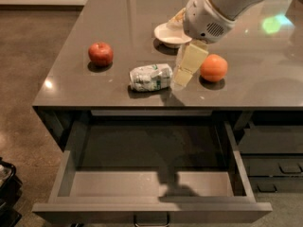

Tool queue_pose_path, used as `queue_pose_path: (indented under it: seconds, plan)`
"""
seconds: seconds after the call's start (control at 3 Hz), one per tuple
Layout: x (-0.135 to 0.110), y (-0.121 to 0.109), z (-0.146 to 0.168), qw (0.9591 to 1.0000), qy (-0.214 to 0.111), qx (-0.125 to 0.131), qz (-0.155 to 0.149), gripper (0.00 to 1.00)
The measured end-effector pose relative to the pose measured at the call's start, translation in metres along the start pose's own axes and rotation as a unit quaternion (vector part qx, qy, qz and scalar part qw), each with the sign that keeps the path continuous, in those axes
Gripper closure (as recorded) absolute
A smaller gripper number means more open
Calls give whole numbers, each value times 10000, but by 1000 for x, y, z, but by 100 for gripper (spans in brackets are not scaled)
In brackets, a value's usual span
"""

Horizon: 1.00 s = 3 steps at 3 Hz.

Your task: Place 7up can into top drawer

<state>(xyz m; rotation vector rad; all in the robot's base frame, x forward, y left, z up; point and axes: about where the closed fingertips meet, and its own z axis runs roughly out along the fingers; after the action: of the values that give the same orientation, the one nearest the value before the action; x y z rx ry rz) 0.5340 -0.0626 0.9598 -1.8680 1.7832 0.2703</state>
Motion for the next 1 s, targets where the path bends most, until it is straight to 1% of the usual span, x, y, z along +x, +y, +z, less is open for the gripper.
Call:
queue_pose_path:
  seconds: [0.33, 0.67, 1.0]
  plan:
    - [-19, -6, 43, 9983, -483, -316, -75, 0]
    - [-34, -9, 77, 9948, -826, -569, -151, 0]
    - [-40, -8, 104, 9924, -915, -789, -234, 0]
